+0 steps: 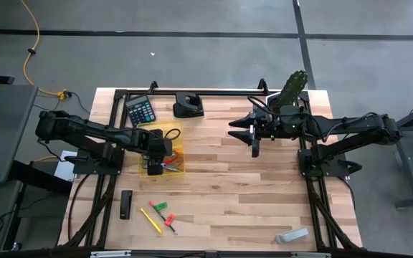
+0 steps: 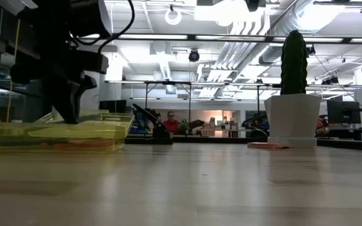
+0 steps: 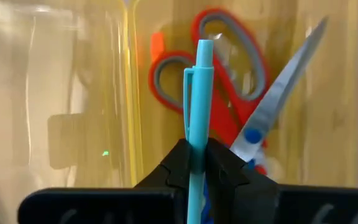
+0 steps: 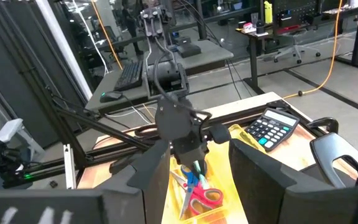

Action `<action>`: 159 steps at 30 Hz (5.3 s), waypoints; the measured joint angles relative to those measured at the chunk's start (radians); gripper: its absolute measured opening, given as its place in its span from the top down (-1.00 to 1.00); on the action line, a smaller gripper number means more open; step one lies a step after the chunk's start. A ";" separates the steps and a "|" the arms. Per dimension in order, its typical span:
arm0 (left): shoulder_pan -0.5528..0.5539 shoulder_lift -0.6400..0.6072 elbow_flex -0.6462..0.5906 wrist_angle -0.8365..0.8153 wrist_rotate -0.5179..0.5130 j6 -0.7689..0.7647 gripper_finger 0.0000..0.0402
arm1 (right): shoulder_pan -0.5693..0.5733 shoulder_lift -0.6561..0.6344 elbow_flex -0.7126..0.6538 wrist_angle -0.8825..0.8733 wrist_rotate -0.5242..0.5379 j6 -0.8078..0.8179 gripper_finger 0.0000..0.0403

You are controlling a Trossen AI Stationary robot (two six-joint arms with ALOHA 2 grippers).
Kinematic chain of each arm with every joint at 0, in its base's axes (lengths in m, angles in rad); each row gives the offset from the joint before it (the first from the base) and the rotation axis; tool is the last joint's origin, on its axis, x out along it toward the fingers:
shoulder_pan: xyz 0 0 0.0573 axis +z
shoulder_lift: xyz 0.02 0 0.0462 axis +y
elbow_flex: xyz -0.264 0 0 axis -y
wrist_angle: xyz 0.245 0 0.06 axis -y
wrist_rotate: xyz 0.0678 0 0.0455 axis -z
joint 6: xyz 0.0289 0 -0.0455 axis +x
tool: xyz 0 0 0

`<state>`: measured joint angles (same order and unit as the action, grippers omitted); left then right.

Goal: Pack school essentials
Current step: Put the blue pen into the yellow supply box, then put the green eraser into the yellow supply box

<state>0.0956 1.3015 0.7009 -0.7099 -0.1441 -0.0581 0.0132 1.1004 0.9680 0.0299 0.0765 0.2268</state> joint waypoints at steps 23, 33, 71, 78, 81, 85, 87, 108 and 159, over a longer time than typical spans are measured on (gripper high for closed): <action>0.005 0.059 0.077 -0.084 0.002 -0.036 0.13 | 0.000 0.000 0.000 -0.003 0.000 0.008 0.22; -0.026 -0.162 0.211 0.035 -0.012 -0.122 -0.04 | 0.000 0.000 0.000 -0.029 0.000 0.002 0.22; -0.082 -0.447 -0.066 1.118 -0.003 -0.193 -0.01 | 0.000 0.000 0.000 -0.048 -0.001 0.000 0.22; -0.082 -0.447 -0.066 1.118 -0.003 -0.193 -0.01 | 0.000 0.000 0.000 -0.048 -0.001 0.000 0.22; -0.082 -0.447 -0.066 1.118 -0.004 -0.193 -0.01 | 0.000 0.000 0.000 -0.048 -0.004 0.000 0.22; -0.082 -0.447 -0.066 1.118 -0.004 -0.200 -0.01 | 0.000 0.000 0.000 -0.048 -0.020 -0.011 0.22; -0.082 -0.447 -0.066 1.118 -0.004 -0.200 -0.01 | 0.000 0.000 0.000 -0.048 -0.022 -0.011 0.22; -0.150 -0.410 0.052 0.631 -0.005 -0.276 -0.01 | 0.000 0.000 0.000 -0.048 -0.021 0.000 0.22; -0.712 0.262 0.126 0.185 -0.042 -0.994 0.13 | 0.000 0.000 0.000 -0.146 -0.020 -0.026 0.22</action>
<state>-0.6165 1.5631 0.8265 -0.5248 -0.1862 -1.0518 0.0132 1.1007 0.9680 -0.1165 0.0563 0.2008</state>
